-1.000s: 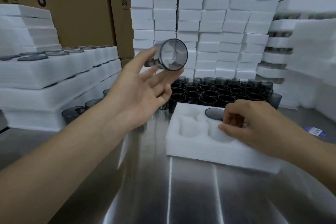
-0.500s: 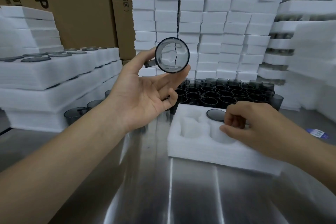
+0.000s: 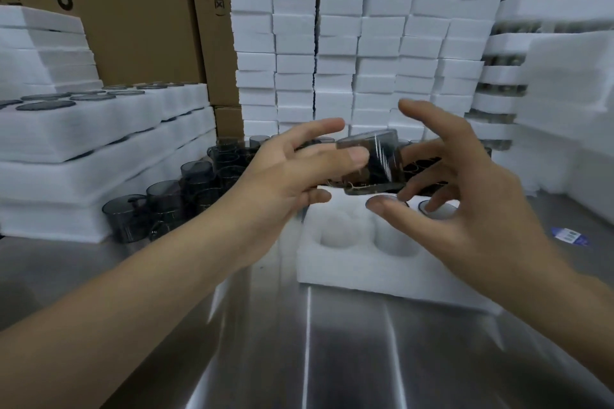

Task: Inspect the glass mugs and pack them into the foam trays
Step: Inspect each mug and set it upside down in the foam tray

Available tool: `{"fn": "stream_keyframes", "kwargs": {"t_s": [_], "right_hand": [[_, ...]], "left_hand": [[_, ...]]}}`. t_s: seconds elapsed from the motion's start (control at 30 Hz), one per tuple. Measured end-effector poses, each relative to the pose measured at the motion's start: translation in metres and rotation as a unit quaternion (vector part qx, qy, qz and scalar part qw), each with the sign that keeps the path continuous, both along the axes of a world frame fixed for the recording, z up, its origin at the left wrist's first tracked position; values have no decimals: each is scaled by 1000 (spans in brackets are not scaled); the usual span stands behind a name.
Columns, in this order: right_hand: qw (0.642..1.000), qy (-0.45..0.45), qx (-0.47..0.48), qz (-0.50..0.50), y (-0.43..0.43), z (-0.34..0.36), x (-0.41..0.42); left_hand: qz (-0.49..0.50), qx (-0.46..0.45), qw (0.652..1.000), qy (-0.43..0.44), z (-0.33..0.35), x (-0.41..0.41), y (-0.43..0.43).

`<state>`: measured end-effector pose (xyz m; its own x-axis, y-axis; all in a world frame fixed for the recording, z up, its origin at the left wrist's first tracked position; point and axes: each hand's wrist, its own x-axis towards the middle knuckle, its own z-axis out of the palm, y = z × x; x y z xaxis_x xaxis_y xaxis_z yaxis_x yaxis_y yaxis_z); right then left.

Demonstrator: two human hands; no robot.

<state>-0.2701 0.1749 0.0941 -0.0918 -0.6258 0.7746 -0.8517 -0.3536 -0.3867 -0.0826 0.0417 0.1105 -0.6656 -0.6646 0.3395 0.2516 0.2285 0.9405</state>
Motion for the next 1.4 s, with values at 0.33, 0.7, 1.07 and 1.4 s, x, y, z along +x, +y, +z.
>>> {"fn": "stream_keyframes", "kwargs": {"t_s": [0.33,0.7,1.07,1.4], "right_hand": [[996,-22,-85,15,0,5,-6],[992,65,-107,-10,-1,5,-12],[978,148,-123,-75,1,5,-12],[994,62,-72,-47,-2,3,-9]], "left_hand": [[85,-334,939,-13,-10,4,11],[249,-466,849,7,-8,4,14],[209,-535,818,35,-10,0,29],[214,-412,886,7,-9,3,19]]}}
